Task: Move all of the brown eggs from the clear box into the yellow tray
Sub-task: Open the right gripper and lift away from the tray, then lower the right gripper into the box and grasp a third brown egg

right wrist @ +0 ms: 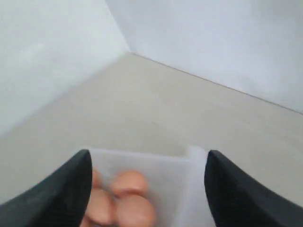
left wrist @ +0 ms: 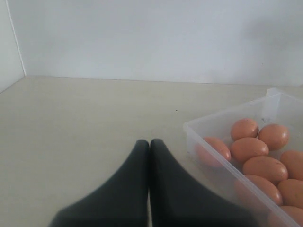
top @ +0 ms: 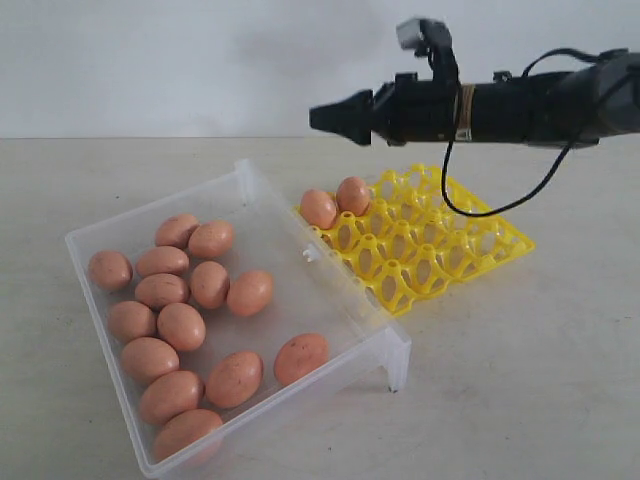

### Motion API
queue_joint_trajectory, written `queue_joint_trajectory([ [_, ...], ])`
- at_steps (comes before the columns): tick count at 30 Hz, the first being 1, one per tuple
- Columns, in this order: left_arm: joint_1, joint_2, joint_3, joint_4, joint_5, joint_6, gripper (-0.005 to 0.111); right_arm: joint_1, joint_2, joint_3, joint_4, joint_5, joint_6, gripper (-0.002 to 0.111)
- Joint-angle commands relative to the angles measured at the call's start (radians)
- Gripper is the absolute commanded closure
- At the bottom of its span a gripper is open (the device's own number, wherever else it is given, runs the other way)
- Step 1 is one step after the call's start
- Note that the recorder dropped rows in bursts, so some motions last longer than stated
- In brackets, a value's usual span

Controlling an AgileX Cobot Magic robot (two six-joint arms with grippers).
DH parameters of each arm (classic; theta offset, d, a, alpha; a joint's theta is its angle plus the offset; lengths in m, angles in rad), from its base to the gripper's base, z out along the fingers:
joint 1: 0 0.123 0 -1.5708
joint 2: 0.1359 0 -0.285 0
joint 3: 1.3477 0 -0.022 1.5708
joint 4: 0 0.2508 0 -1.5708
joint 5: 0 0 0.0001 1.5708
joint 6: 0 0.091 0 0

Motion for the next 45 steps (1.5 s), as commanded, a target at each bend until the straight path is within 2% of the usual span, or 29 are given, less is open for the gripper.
queue_joint_trajectory([
  [1, -0.003, -0.003, -0.004, -0.005, 0.000, 0.001, 0.111, 0.101, -0.123, -0.005, -0.069, -0.169, 0.285, 0.044],
  [2, -0.003, -0.003, -0.004, -0.005, 0.000, 0.001, 0.111, 0.137, -0.138, -0.005, -0.104, -0.149, 0.304, 0.045],
  [3, -0.003, -0.003, -0.004, -0.005, 0.000, 0.001, 0.111, 0.208, -0.154, -0.005, -0.181, -0.095, 0.315, 0.053],
  [5, -0.003, -0.003, -0.004, -0.005, 0.000, 0.001, 0.111, 0.283, -0.161, -0.005, -0.301, -0.005, 0.313, 0.064],
  [7, -0.003, -0.003, -0.004, -0.005, 0.000, 0.001, 0.111, 0.364, -0.159, -0.005, -0.401, 0.110, 0.309, 0.079],
  [10, -0.003, -0.003, -0.004, -0.005, 0.000, 0.001, 0.111, 0.439, -0.154, 0.009, -0.401, 0.244, 0.303, 0.106],
  [17, -0.003, -0.003, -0.004, -0.005, 0.000, 0.001, 0.111, 0.515, -0.160, 0.009, -0.401, 0.615, 0.342, 0.108],
  [20, -0.003, -0.003, -0.004, -0.005, 0.000, 0.001, 0.111, 0.536, -0.160, 0.016, -0.401, 0.950, 0.452, 0.109],
  [22, -0.003, -0.003, -0.004, -0.005, 0.000, 0.001, 0.111, 0.567, -0.169, 0.033, -0.401, 1.251, 0.464, 0.109],
  [25, -0.003, -0.003, -0.004, -0.005, 0.000, 0.001, 0.111, 0.618, -0.173, 0.038, -0.328, 1.589, 0.270, 0.109],
  [27, -0.003, -0.003, -0.004, -0.005, 0.000, 0.001, 0.111, 0.641, -0.180, 0.038, -0.218, 1.676, 0.068, 0.109],
  [29, -0.003, -0.003, -0.004, -0.005, 0.000, 0.001, 0.111, 0.651, -0.195, 0.038, -0.029, 1.652, -0.133, 0.109],
  [32, -0.003, -0.003, -0.004, -0.005, 0.000, 0.001, 0.111, 0.648, -0.219, 0.029, 0.452, 1.580, -0.451, 0.109],
  [33, -0.003, -0.003, -0.004, -0.005, 0.000, 0.001, 0.111, 0.642, -0.222, 0.020, 0.680, 1.577, -0.591, 0.109],
  [36, -0.003, -0.003, -0.004, -0.005, 0.000, 0.001, 0.111, 0.611, -0.217, -0.012, 1.184, 1.590, -0.962, 0.109],
  [39, -0.003, -0.003, -0.004, -0.005, 0.000, 0.001, 0.111, 0.582, -0.198, -0.032, 1.527, 1.613, -1.207, 0.108],
  [42, -0.003, -0.003, -0.004, -0.005, 0.000, 0.001, 0.111, 0.555, -0.169, -0.035, 1.603, 1.613, -1.211, 0.100],
  [45, -0.003, -0.003, -0.004, -0.005, 0.000, 0.001, 0.111, 0.528, -0.140, -0.035, 1.628, 1.629, -1.161, 0.080],
])
